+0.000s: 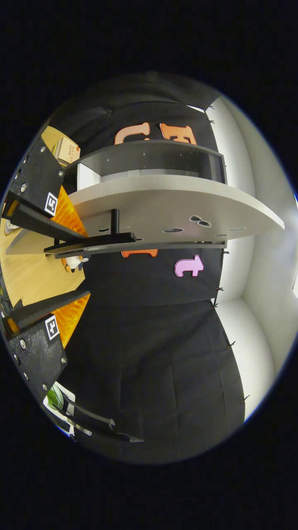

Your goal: Open the shoe cabinet door, grab the shoes and put them into the shoe cabinet, then close the shoe cabinet door.

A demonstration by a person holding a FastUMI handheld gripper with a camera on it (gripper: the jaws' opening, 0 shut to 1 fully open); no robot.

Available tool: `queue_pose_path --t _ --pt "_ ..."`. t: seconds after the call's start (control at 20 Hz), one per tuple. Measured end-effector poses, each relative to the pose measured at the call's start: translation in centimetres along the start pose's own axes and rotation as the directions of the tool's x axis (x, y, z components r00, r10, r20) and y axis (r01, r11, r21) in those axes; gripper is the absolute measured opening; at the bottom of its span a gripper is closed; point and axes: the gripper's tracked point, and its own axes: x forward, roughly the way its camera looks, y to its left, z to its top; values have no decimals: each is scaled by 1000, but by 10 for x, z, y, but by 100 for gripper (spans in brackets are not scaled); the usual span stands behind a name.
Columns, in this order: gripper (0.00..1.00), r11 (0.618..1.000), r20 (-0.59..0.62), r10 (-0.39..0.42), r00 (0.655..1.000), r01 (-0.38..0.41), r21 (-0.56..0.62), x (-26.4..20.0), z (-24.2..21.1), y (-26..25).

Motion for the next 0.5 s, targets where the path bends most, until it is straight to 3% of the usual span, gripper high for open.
queue_pose_path --t 0.5 --pt "73 1000 10 15 1000 -16 10 -15 10 -3"
